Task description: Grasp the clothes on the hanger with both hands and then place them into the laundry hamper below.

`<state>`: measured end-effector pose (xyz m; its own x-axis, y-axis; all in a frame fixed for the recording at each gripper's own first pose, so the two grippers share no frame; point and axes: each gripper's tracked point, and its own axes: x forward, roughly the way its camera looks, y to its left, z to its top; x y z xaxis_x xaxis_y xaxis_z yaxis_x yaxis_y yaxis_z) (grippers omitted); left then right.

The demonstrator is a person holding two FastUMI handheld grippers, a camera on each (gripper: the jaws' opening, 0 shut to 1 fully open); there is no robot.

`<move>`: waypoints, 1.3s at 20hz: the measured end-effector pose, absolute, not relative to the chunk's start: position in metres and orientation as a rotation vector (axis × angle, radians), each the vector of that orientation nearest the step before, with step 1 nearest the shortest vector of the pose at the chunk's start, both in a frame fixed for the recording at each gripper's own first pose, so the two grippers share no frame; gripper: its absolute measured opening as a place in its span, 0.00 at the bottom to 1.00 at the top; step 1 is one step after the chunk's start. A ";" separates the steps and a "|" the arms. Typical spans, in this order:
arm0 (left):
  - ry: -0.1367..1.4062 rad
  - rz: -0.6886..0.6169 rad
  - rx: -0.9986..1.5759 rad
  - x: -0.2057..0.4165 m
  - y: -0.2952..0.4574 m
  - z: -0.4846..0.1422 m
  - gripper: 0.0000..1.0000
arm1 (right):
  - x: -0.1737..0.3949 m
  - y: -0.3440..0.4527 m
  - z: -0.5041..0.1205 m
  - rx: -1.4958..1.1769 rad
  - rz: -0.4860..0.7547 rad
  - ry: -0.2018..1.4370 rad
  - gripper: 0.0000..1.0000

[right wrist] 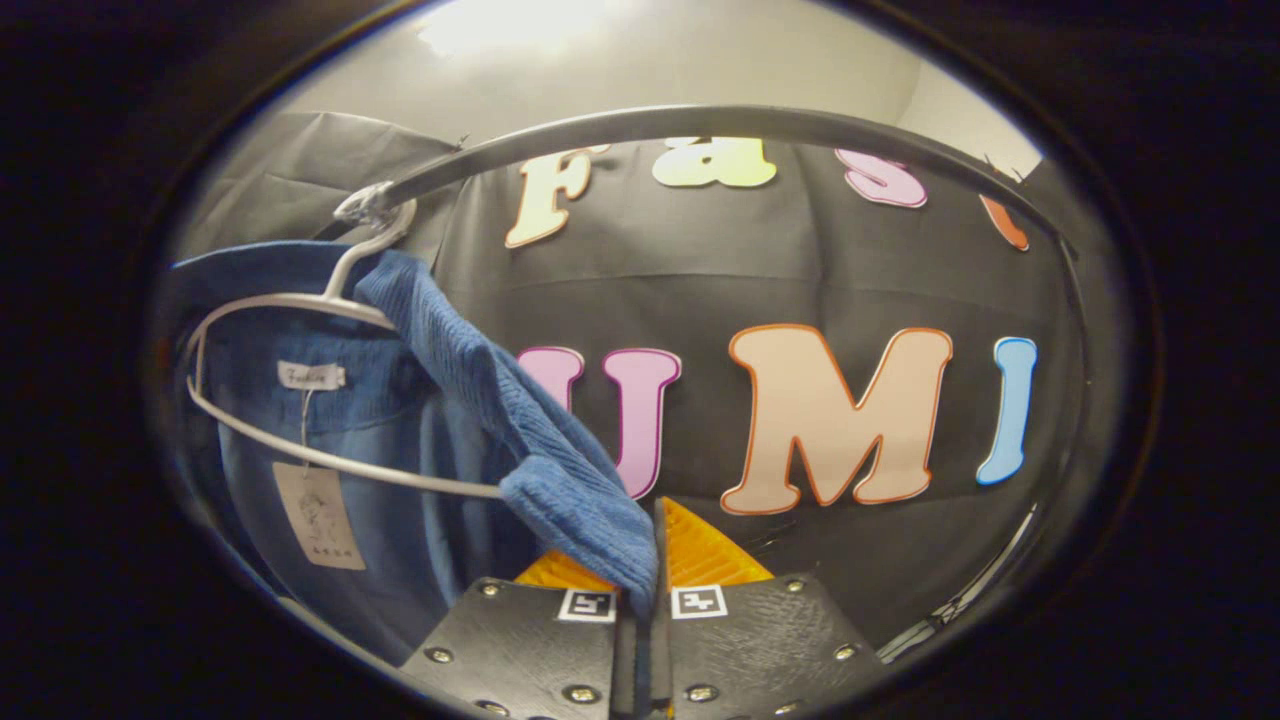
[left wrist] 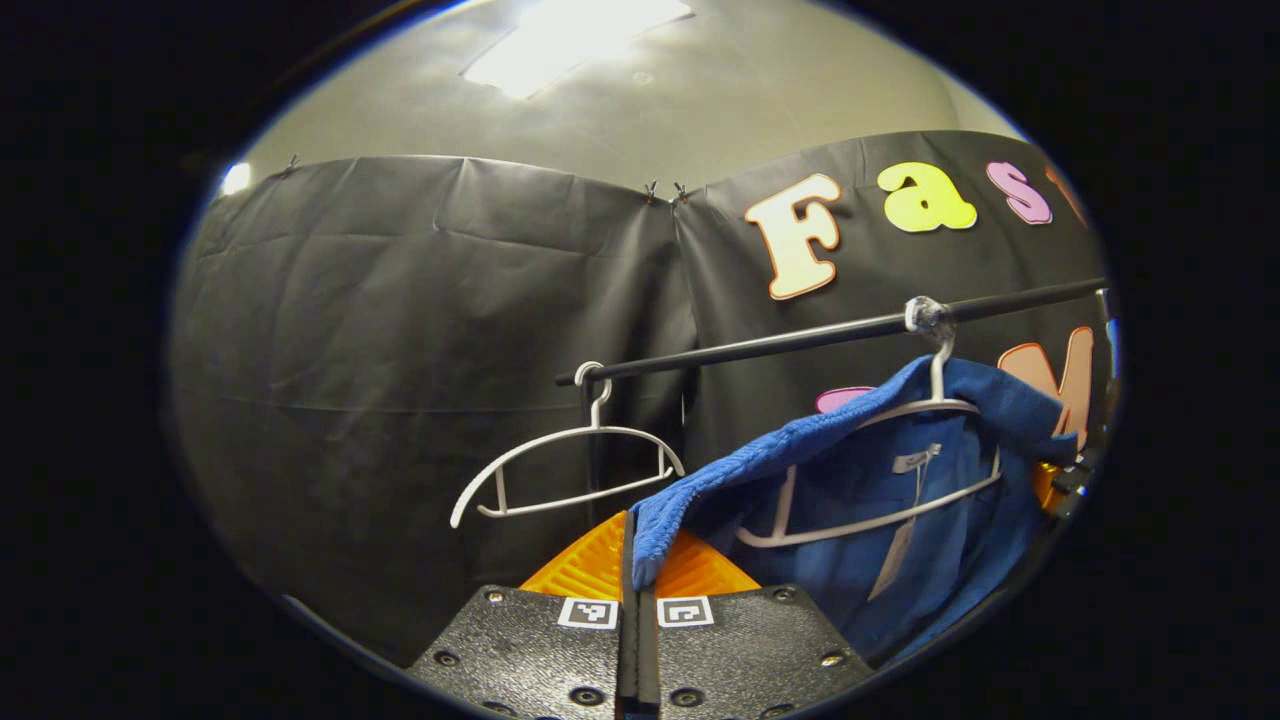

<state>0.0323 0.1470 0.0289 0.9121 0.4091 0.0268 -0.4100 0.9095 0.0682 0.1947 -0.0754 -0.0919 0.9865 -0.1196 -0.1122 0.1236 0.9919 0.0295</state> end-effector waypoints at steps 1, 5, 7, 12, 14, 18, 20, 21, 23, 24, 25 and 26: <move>-0.012 0.422 0.073 0.036 0.151 0.029 0.02 | 0.199 -0.079 -0.089 0.042 -0.126 0.102 0.08; -0.020 0.418 0.092 0.047 0.161 0.031 0.00 | 0.212 -0.093 -0.074 0.054 -0.154 0.050 0.06; -0.019 0.412 0.093 0.053 0.164 0.030 0.00 | 0.220 -0.095 -0.074 0.071 -0.159 0.052 0.05; -0.025 0.398 0.114 0.068 0.172 0.031 0.00 | 0.234 -0.097 -0.077 0.097 -0.169 0.052 0.05; -0.021 0.395 0.116 0.074 0.176 0.027 0.00 | 0.239 -0.099 -0.081 0.095 -0.178 0.054 0.06; 0.015 0.397 0.081 0.080 0.186 0.007 0.02 | 0.250 -0.100 -0.098 0.105 -0.183 0.091 0.05; 0.047 0.393 0.052 0.082 0.189 -0.011 0.00 | 0.254 -0.097 -0.107 0.099 -0.169 0.113 0.08; 0.060 0.385 0.043 0.084 0.186 -0.021 0.00 | 0.257 -0.095 -0.112 0.097 -0.163 0.124 0.07; 0.085 0.362 0.049 0.089 0.180 -0.040 0.00 | 0.256 -0.090 -0.123 0.092 -0.150 0.154 0.08; 0.095 0.347 0.055 0.090 0.175 -0.049 0.00 | 0.256 -0.088 -0.130 0.085 -0.149 0.167 0.08; 0.099 0.330 0.066 0.090 0.170 -0.055 0.00 | 0.256 -0.088 -0.135 0.079 -0.149 0.181 0.08; 0.106 0.316 0.081 0.090 0.165 -0.060 0.00 | 0.255 -0.086 -0.142 0.075 -0.146 0.195 0.08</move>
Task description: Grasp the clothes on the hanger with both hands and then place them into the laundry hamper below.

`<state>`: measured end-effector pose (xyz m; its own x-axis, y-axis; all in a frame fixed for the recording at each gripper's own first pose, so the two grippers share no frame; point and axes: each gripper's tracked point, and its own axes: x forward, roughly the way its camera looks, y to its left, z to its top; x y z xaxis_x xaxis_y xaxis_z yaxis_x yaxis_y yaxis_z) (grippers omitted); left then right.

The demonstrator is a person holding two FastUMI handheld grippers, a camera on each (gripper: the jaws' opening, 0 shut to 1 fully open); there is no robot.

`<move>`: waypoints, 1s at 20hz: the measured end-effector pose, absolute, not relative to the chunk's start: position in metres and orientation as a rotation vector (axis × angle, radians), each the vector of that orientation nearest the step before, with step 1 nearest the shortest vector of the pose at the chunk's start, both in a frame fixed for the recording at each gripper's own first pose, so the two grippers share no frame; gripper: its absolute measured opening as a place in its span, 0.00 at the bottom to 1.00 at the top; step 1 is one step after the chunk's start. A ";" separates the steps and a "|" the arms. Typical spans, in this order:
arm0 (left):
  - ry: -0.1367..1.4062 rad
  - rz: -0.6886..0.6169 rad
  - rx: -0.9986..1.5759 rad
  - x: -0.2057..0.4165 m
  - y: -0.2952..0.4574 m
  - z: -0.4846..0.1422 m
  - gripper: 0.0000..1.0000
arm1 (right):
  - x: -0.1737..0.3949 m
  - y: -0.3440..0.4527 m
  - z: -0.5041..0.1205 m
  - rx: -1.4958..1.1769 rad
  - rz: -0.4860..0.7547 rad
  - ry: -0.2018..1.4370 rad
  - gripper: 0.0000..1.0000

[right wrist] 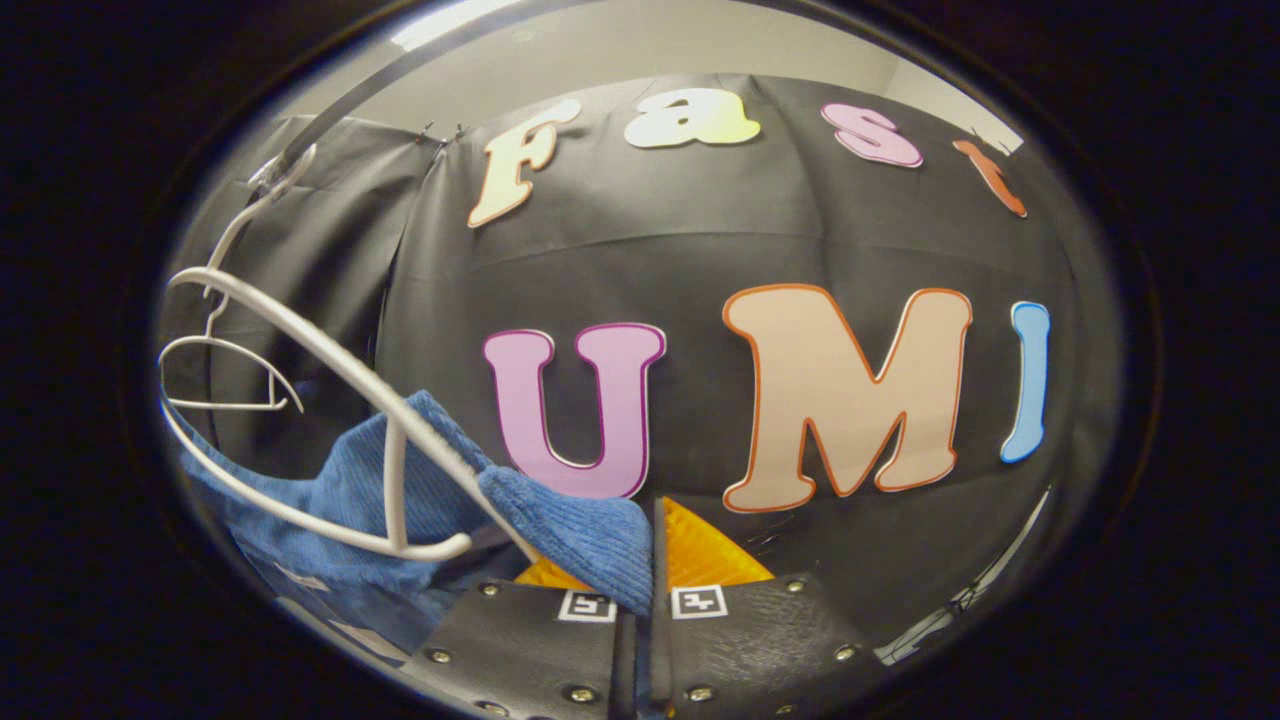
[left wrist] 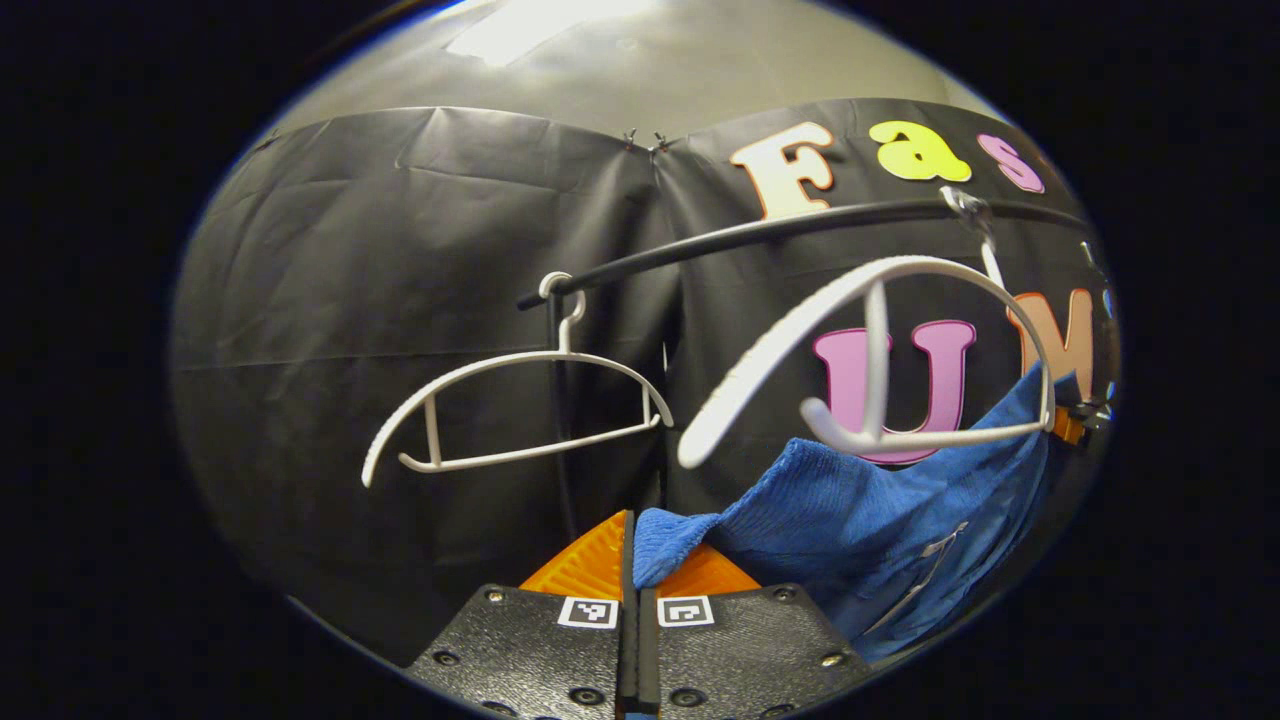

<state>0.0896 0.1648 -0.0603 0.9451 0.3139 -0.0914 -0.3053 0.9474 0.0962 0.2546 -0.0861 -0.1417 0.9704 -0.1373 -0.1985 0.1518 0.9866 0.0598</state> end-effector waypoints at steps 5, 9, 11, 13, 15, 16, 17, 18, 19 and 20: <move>0.134 0.256 0.111 0.092 0.139 -0.081 0.00 | 0.248 -0.079 -0.170 0.051 -0.134 0.252 0.06; 0.164 0.219 0.104 0.094 0.120 -0.097 0.00 | 0.241 -0.069 -0.183 0.055 -0.114 0.277 0.06; 0.178 0.206 0.099 0.093 0.112 -0.104 0.00 | 0.236 -0.064 -0.192 0.058 -0.104 0.298 0.06; 0.188 0.192 0.092 0.095 0.105 -0.109 0.00 | 0.232 -0.061 -0.201 0.070 -0.096 0.318 0.08; 0.196 0.176 0.091 0.095 0.098 -0.113 0.00 | 0.226 -0.057 -0.208 0.080 -0.089 0.335 0.06; 0.198 0.169 0.090 0.095 0.095 -0.114 0.00 | 0.223 -0.055 -0.212 0.083 -0.086 0.344 0.04; 0.200 0.161 0.091 0.096 0.092 -0.115 0.02 | 0.221 -0.052 -0.214 0.086 -0.081 0.351 0.06; 0.202 0.154 0.092 0.097 0.089 -0.117 0.02 | 0.218 -0.049 -0.218 0.091 -0.076 0.358 0.06; 0.203 0.144 0.092 0.099 0.085 -0.117 0.00 | 0.216 -0.046 -0.220 0.097 -0.069 0.363 0.06; 0.204 0.134 0.090 0.098 0.080 -0.118 0.00 | 0.214 -0.042 -0.222 0.101 -0.062 0.367 0.06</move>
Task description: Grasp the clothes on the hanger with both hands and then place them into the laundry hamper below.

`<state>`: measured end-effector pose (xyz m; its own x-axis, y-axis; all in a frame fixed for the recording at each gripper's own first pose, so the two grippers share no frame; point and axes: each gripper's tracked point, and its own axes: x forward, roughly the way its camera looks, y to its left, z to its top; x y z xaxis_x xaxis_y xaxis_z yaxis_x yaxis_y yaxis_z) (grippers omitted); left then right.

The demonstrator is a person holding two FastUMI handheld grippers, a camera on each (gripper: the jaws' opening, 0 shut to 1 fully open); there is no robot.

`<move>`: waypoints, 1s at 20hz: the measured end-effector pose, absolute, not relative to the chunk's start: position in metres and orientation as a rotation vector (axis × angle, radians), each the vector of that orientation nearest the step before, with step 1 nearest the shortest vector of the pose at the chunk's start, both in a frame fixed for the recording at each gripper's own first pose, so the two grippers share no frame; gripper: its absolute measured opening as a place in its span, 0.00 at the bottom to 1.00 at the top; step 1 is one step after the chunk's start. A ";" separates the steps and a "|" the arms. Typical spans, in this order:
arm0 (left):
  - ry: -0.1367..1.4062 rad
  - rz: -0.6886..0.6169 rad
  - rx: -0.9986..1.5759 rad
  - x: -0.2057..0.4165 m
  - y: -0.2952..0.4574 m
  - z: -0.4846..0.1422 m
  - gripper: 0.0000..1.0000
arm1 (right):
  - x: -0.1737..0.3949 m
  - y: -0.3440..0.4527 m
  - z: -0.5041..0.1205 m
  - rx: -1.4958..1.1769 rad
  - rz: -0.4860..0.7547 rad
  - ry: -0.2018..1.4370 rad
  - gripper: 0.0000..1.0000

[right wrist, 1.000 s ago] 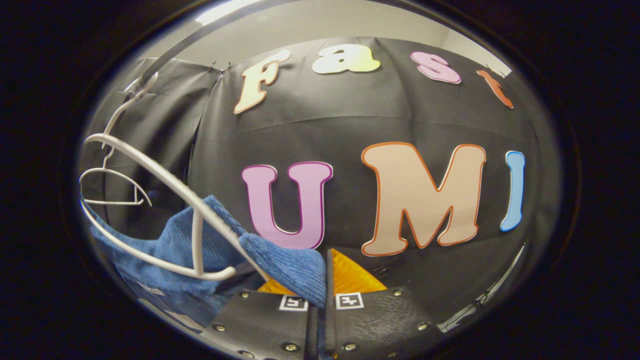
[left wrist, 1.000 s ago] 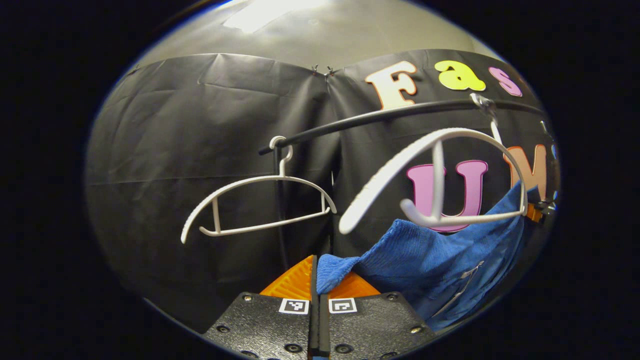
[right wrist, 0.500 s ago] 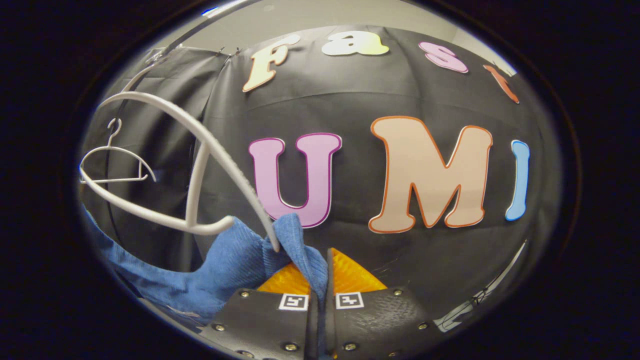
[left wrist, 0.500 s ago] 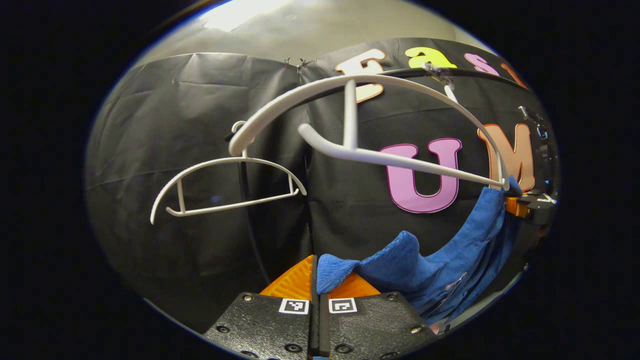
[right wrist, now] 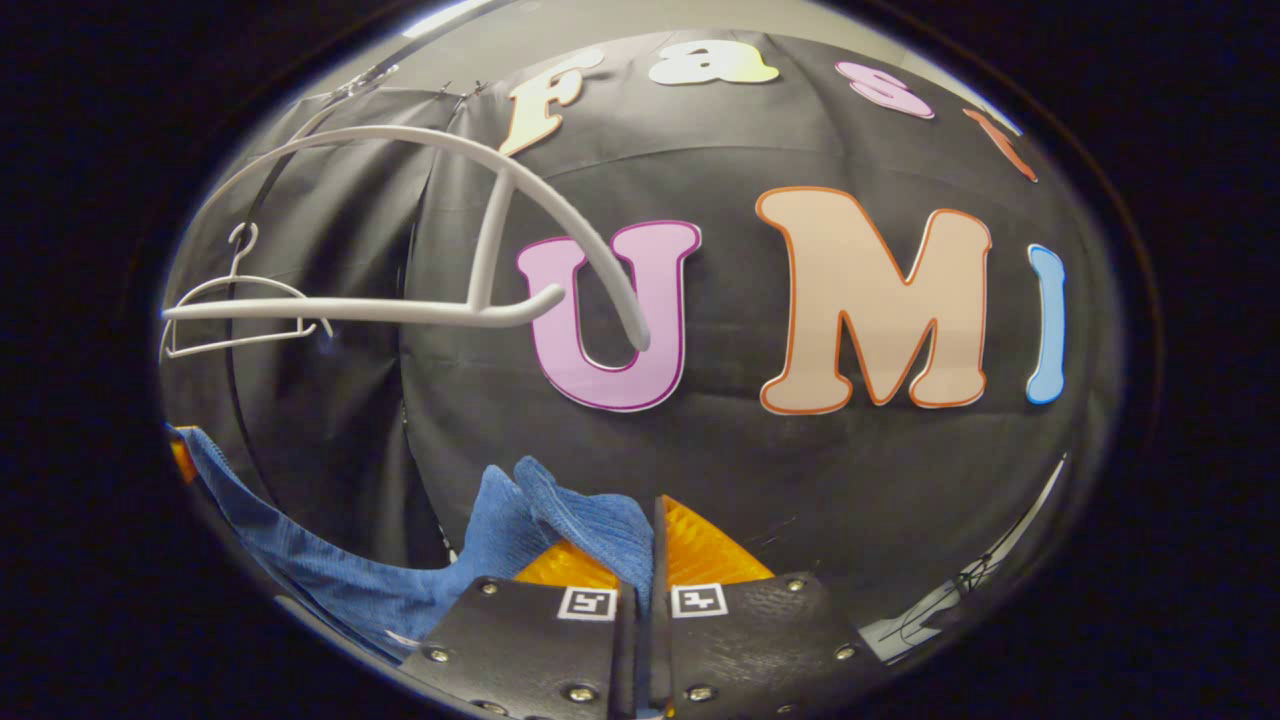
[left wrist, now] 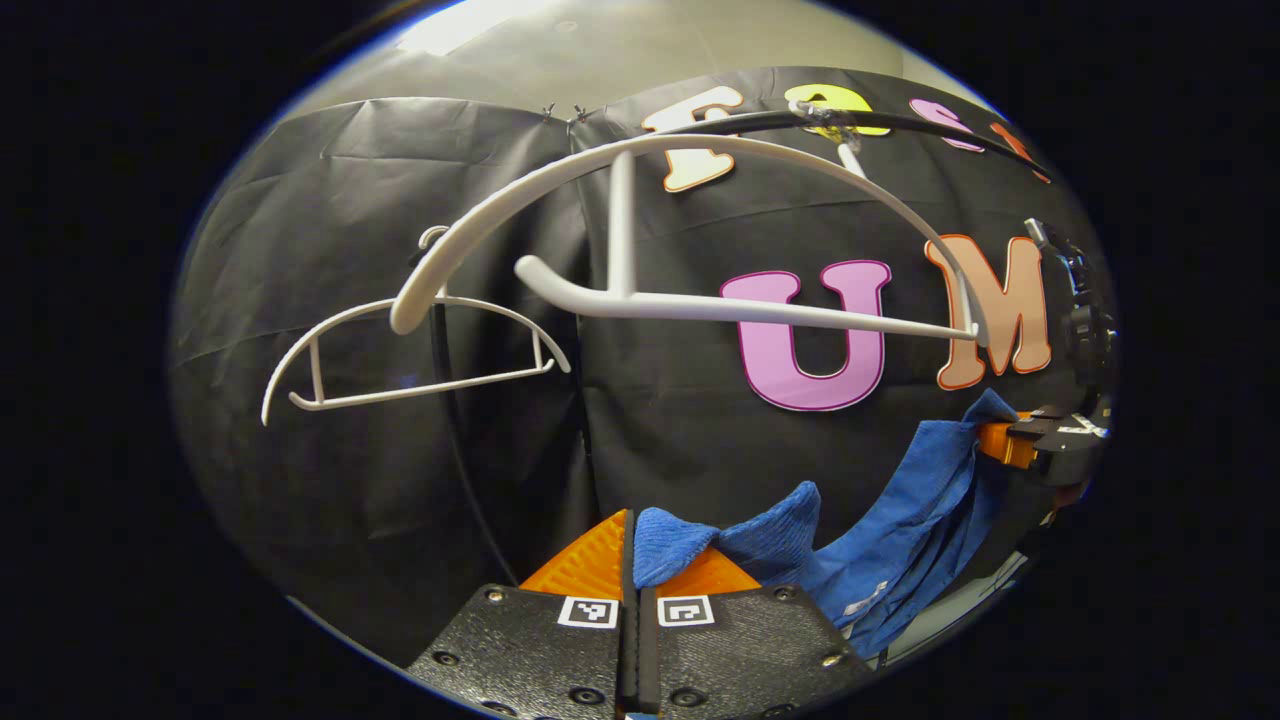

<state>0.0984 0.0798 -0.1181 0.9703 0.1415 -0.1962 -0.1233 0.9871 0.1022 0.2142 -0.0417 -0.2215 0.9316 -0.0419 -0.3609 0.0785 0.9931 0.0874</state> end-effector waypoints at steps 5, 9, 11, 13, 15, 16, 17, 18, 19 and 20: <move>0.208 0.066 0.088 0.105 0.051 -0.121 0.00 | 0.204 -0.016 -0.224 0.113 -0.014 0.380 0.06; 0.210 0.011 0.076 0.111 0.028 -0.123 0.00 | 0.195 0.008 -0.220 0.130 0.040 0.385 0.06; 0.201 -0.010 0.064 0.113 0.019 -0.119 0.00 | 0.191 0.019 -0.215 0.133 0.069 0.382 0.06; 0.190 -0.033 0.048 0.115 0.010 -0.116 0.00 | 0.188 0.028 -0.212 0.139 0.095 0.380 0.06; 0.197 -0.057 0.030 0.119 0.001 -0.118 0.00 | 0.184 0.034 -0.213 0.137 0.115 0.383 0.06; 0.207 -0.064 0.026 0.118 -0.001 -0.122 0.00 | 0.181 0.037 -0.217 0.136 0.123 0.392 0.06; 0.215 -0.069 0.020 0.118 -0.003 -0.126 0.00 | 0.178 0.039 -0.221 0.137 0.130 0.400 0.06; 0.227 -0.073 0.015 0.117 -0.004 -0.132 0.00 | 0.173 0.043 -0.227 0.138 0.136 0.414 0.06; 0.241 -0.076 0.012 0.117 -0.006 -0.139 0.00 | 0.170 0.045 -0.233 0.140 0.141 0.427 0.06; 0.256 -0.080 0.010 0.117 -0.008 -0.146 0.00 | 0.165 0.047 -0.240 0.139 0.144 0.442 0.06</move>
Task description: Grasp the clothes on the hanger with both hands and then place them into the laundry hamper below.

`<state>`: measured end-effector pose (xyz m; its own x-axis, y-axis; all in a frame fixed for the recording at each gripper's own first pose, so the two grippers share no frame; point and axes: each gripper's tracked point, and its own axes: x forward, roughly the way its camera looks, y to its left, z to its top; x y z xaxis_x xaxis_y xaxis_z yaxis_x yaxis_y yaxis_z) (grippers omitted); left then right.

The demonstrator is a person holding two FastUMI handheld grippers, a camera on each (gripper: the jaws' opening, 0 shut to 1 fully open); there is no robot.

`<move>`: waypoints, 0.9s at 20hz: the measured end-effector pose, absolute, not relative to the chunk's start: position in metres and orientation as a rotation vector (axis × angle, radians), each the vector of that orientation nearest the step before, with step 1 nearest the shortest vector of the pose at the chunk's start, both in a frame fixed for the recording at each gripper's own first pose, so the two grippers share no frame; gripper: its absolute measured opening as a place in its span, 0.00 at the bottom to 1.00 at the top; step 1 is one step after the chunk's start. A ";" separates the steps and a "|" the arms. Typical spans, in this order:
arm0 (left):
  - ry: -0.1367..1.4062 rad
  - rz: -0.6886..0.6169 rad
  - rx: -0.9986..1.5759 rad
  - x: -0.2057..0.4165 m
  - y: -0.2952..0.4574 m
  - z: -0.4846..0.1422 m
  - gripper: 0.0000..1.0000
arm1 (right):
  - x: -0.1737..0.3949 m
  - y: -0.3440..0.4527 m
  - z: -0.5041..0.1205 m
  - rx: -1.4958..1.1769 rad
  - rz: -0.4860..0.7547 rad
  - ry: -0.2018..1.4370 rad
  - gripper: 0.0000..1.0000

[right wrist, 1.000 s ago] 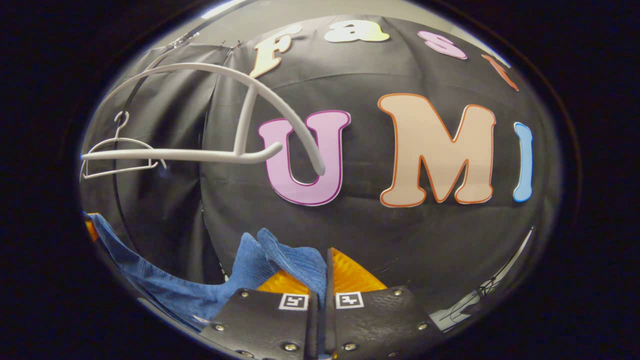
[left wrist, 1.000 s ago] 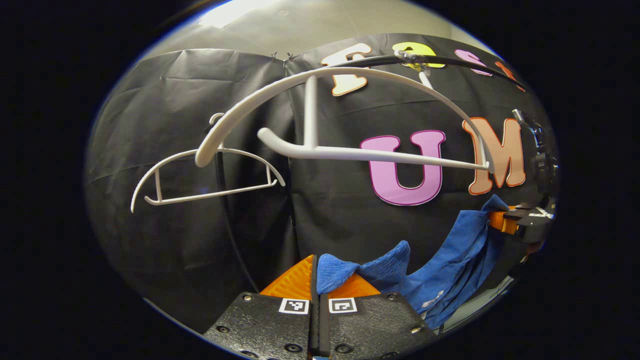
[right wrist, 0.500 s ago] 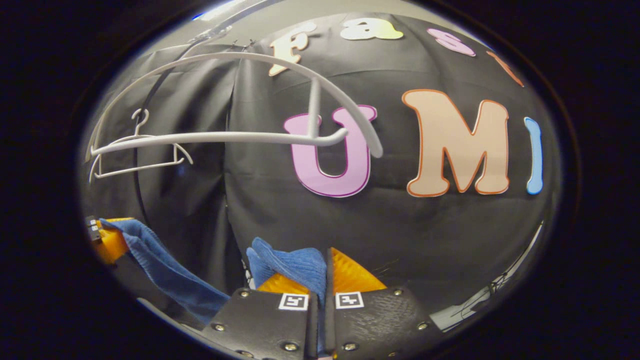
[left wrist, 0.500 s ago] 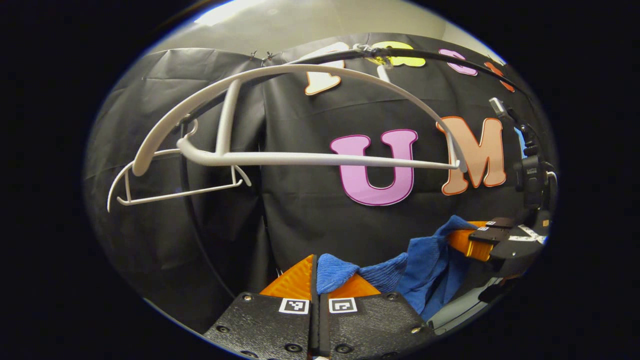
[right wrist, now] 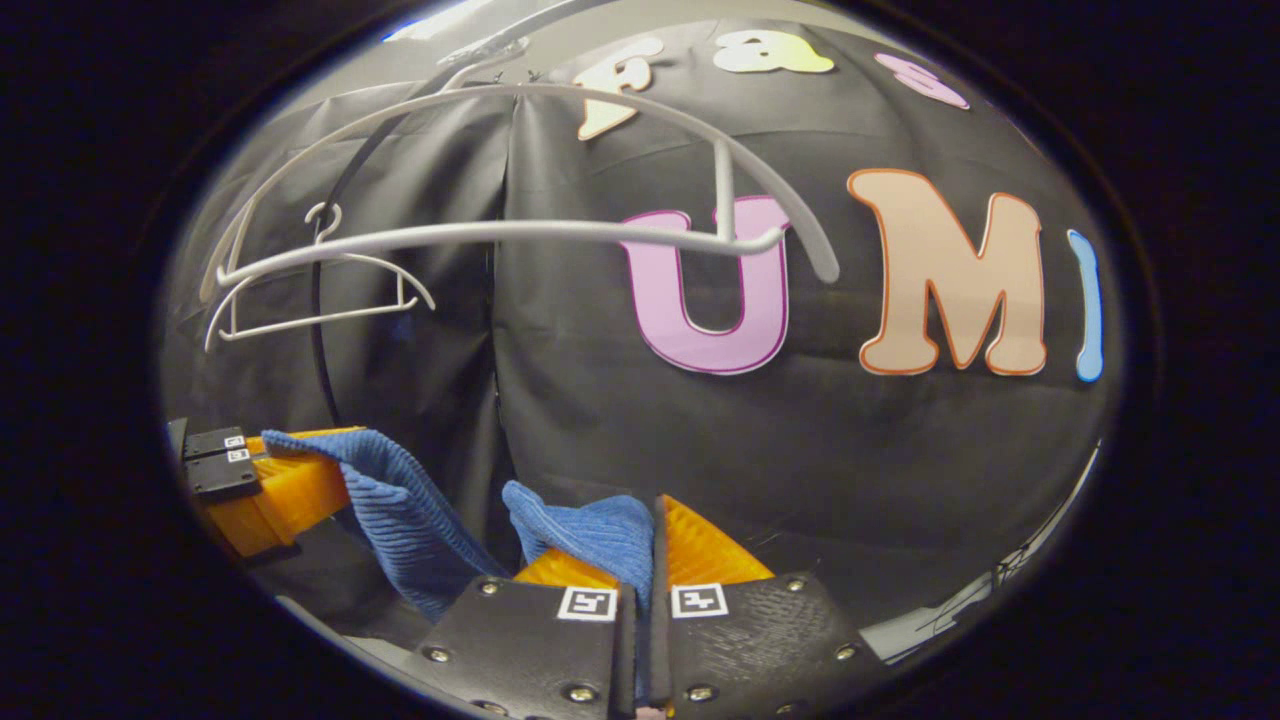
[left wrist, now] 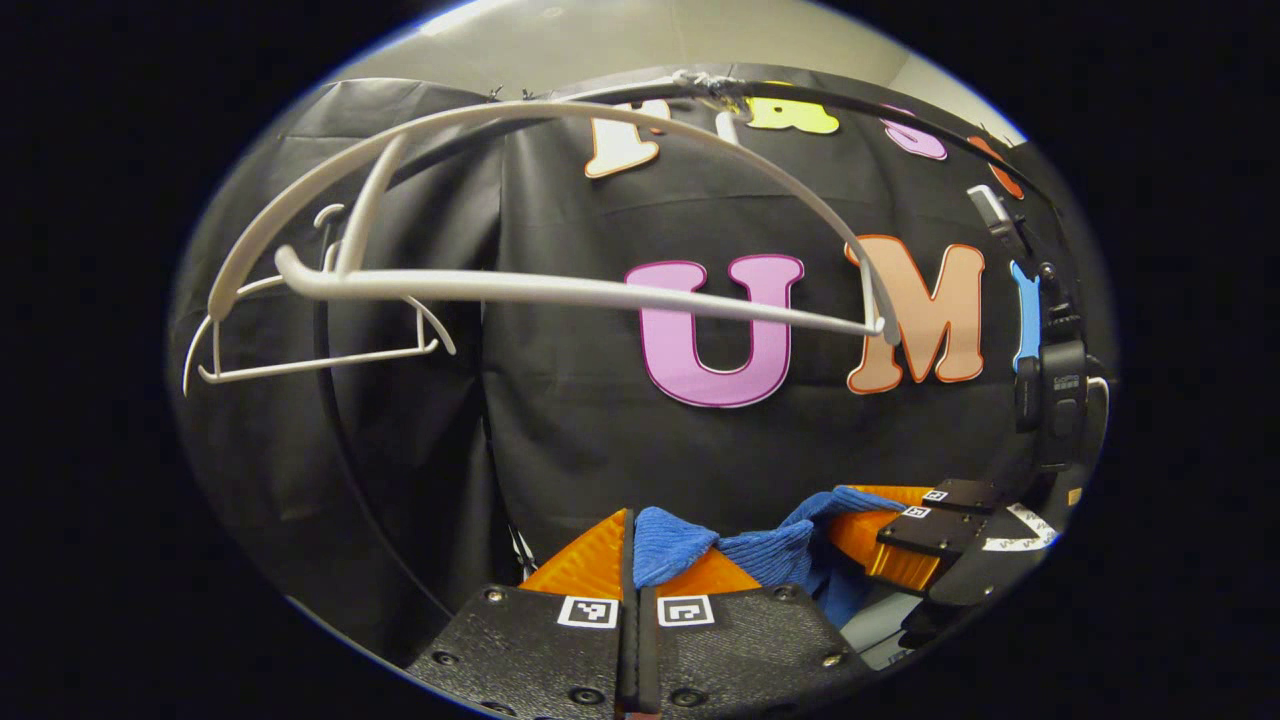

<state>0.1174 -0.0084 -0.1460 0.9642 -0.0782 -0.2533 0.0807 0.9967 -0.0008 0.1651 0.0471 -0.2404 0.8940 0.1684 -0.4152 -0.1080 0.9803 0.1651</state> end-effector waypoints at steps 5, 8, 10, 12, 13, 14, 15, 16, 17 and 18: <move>0.350 -0.096 0.014 0.113 -0.012 -0.187 0.00 | 0.145 0.047 -0.281 0.137 0.147 0.538 0.06; 0.411 -0.103 0.022 0.109 -0.017 -0.215 0.00 | 0.128 0.045 -0.308 0.119 0.143 0.601 0.08; 0.453 -0.105 0.023 0.104 -0.015 -0.233 0.01 | 0.118 0.042 -0.323 0.109 0.139 0.636 0.06; 0.494 -0.104 0.031 0.097 -0.013 -0.251 0.01 | 0.111 0.039 -0.337 0.103 0.132 0.670 0.06; 0.509 -0.105 0.036 0.094 -0.011 -0.259 0.01 | 0.109 0.040 -0.343 0.100 0.130 0.686 0.06; 0.525 -0.104 0.044 0.092 -0.010 -0.267 0.01 | 0.105 0.039 -0.350 0.096 0.128 0.702 0.06; 0.539 -0.107 0.049 0.089 -0.009 -0.272 0.01 | 0.100 0.038 -0.356 0.092 0.127 0.716 0.06; 0.555 -0.109 0.053 0.087 -0.009 -0.279 0.01 | 0.092 0.036 -0.363 0.087 0.127 0.732 0.06; 0.569 -0.113 0.055 0.086 -0.010 -0.284 0.01 | 0.088 0.036 -0.369 0.084 0.127 0.747 0.06; 0.583 -0.117 0.057 0.082 -0.009 -0.292 0.01 | 0.084 0.038 -0.374 0.082 0.128 0.761 0.06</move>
